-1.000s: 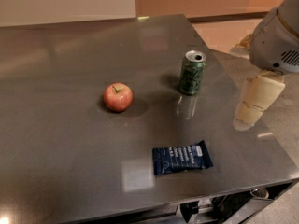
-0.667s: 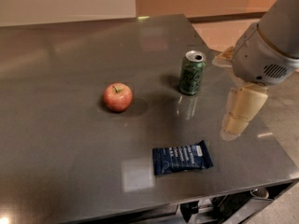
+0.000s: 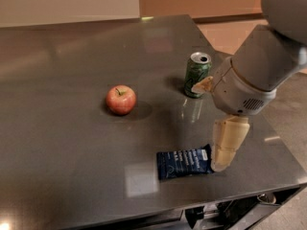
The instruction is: Pick rxbar blueberry
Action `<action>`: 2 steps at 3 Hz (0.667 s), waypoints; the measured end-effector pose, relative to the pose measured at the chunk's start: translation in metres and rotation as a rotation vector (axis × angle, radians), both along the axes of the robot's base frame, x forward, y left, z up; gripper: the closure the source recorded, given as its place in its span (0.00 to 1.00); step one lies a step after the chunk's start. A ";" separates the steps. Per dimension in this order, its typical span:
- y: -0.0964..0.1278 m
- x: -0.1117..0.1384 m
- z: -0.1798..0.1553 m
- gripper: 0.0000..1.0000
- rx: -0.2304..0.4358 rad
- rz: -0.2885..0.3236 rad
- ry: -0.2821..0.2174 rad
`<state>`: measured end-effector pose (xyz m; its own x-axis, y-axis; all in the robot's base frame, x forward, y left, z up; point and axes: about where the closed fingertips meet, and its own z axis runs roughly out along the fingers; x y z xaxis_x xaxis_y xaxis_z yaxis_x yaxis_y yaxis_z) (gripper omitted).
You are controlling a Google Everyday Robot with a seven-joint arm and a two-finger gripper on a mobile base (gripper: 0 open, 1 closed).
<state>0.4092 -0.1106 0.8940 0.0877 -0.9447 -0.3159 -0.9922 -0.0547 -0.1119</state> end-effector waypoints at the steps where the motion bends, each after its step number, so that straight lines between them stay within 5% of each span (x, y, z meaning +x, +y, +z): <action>1: 0.012 -0.010 -0.021 0.00 -0.012 0.043 0.013; 2: 0.019 -0.018 -0.037 0.00 -0.023 0.063 0.017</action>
Offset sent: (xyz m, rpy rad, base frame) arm -0.0276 0.0284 -0.0627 -0.0371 0.0323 0.0892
